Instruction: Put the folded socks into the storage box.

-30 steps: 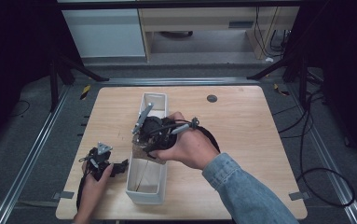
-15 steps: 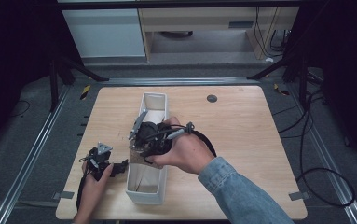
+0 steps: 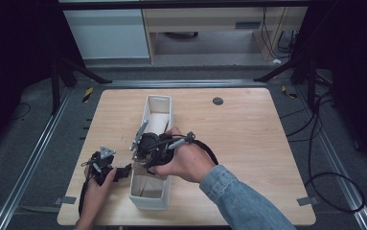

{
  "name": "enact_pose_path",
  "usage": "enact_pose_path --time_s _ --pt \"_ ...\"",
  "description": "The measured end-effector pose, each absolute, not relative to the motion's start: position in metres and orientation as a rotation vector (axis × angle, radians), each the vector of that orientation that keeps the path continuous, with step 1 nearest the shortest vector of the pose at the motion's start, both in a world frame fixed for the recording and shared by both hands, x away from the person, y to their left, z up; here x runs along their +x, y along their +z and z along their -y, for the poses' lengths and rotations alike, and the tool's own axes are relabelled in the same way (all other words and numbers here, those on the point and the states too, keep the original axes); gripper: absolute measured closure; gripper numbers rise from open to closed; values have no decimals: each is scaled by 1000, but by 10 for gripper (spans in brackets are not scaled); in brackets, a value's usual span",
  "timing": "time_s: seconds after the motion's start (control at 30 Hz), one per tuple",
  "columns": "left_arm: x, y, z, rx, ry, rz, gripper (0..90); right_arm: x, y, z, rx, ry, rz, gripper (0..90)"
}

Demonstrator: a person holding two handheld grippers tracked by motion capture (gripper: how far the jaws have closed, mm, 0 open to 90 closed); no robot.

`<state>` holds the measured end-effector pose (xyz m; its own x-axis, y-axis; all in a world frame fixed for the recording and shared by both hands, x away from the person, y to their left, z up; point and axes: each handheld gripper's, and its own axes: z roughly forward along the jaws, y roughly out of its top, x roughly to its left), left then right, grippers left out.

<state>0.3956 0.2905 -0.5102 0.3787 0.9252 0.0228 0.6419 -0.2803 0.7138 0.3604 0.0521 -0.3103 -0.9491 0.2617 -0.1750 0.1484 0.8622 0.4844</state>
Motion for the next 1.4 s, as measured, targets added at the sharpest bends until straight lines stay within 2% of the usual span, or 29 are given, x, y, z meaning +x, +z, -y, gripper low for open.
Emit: enact_pose_path --time_s 1.4 --pt "396 -510 -290 2023 588 -1346 0 356 -355 -67 328 680 -2867 469"
